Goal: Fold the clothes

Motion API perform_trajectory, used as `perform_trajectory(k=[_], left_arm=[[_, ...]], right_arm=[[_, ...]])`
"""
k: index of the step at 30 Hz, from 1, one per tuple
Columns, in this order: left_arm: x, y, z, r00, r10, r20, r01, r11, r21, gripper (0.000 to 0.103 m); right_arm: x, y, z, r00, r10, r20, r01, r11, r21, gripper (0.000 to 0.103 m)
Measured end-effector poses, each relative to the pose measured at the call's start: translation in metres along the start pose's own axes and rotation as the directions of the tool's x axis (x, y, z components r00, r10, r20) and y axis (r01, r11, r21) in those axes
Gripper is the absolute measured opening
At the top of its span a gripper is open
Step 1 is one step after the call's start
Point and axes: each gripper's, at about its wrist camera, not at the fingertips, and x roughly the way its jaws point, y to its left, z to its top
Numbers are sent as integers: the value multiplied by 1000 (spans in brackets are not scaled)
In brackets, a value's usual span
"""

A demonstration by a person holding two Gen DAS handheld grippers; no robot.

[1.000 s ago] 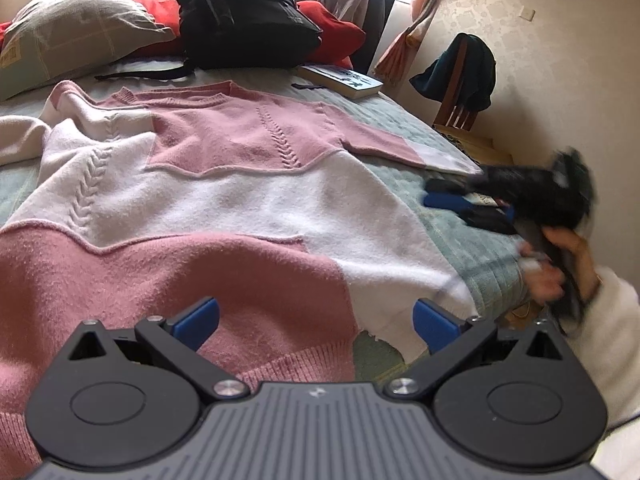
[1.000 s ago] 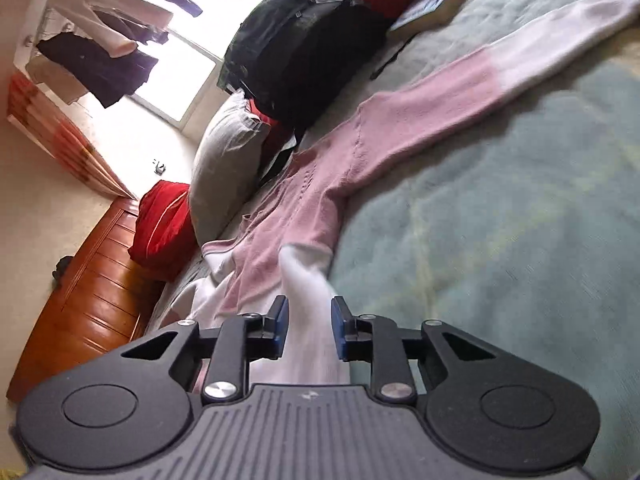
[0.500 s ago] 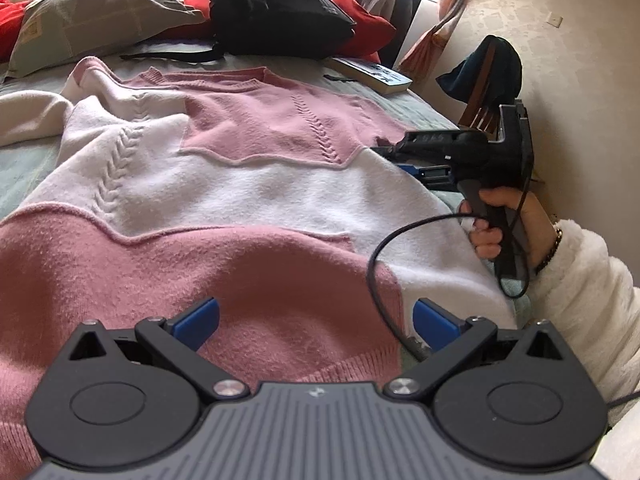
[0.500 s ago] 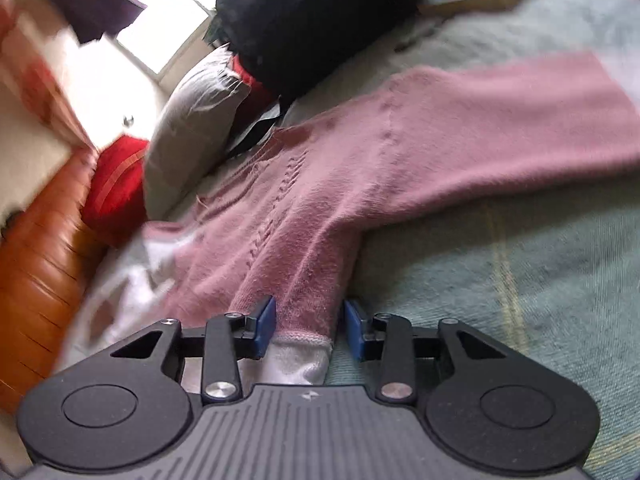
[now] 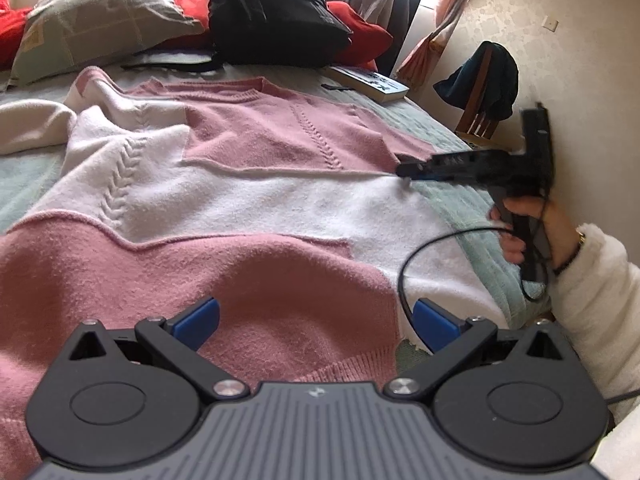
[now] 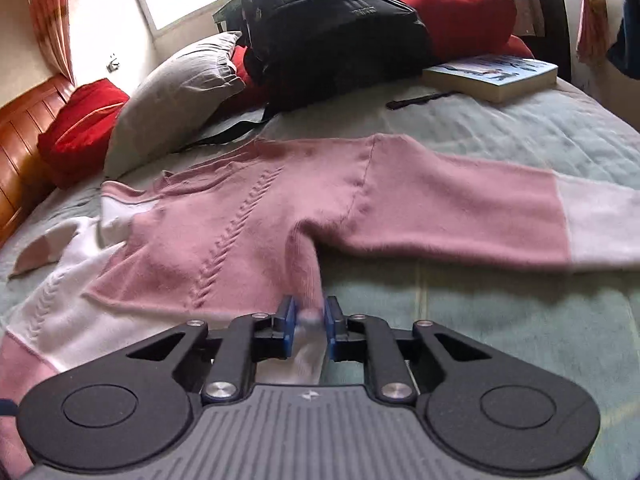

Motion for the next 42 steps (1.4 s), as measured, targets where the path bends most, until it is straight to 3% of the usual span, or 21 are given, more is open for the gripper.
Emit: perform_trajectory(k=[2, 6, 9, 12, 18, 21, 25, 28, 31, 37, 40, 42], left_arm=[[-6, -2, 0, 1000, 15, 5, -15, 1000, 22, 102], [-17, -4, -3, 999, 51, 1, -51, 997, 63, 102], [-21, -5, -10, 997, 81, -20, -79, 993, 90, 102], [-22, -8, -18, 993, 110, -46, -103, 986, 133, 102], [-31, -13, -34, 986, 162, -38, -151, 965, 214, 102], [-34, -21, -44, 980, 201, 1, -189, 919, 345, 102], [-35, -34, -58, 961, 273, 41, -254, 818, 516, 102], [-31, -41, -64, 957, 286, 55, -264, 772, 579, 102], [-25, -47, -67, 953, 295, 63, -269, 739, 618, 102], [-4, -49, -66, 955, 285, 79, -267, 713, 649, 102], [6, -41, -62, 946, 311, 91, -295, 712, 637, 102], [8, -36, -57, 949, 305, 81, -289, 734, 615, 102]], right_arm=[[-17, 0, -9, 1000, 25, 5, -26, 999, 25, 25], [-58, 0, -39, 993, 116, 15, -117, 988, 101, 43], [-85, 11, -63, 987, 159, 15, -160, 983, 87, 46], [-107, 28, -79, 975, 222, 12, -222, 975, 25, 47], [-108, 90, -95, 950, 305, -67, -312, 920, -239, 48], [-95, 124, -109, 939, 311, -147, -344, 862, -372, 51], [-80, 167, -133, 921, 319, -223, -389, 754, -529, 58], [-71, 186, -148, 959, 221, -180, -284, 694, -661, 59], [-60, 205, -162, 986, 122, -115, -166, 610, -775, 58], [-69, 190, -133, 982, 163, -98, -185, 704, -685, 58], [-73, 185, -132, 983, 151, -99, -178, 714, -677, 58], [-74, 188, -137, 982, 156, -111, -189, 698, -691, 58]])
